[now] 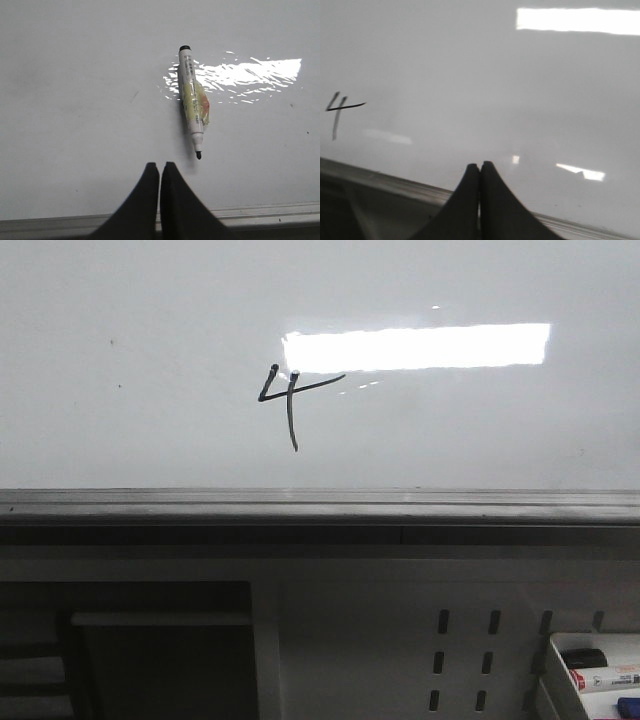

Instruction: Write number 4 on whiteboard

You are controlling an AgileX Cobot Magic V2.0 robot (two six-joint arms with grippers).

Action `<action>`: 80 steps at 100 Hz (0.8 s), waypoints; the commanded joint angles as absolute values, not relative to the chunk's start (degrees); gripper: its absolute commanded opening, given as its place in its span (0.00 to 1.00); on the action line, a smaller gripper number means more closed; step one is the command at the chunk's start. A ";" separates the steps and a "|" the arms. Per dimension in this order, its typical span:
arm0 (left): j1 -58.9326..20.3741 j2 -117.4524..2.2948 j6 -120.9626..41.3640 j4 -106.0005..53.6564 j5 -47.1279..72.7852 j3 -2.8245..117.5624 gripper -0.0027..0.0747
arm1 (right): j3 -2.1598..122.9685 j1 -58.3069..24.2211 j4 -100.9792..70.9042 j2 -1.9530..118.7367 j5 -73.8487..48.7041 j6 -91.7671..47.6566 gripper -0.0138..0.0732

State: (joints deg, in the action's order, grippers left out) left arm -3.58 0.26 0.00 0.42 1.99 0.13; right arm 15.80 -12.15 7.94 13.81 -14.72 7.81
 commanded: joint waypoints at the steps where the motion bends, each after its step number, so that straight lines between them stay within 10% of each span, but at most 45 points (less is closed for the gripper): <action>1: -3.64 1.91 0.70 0.43 -2.68 -1.47 0.01 | 13.13 -6.62 7.03 10.72 -5.69 7.56 0.08; 80: -3.64 1.88 0.70 0.43 -2.68 -1.47 0.01 | -1.62 -1.64 2.85 -1.74 5.61 5.74 0.08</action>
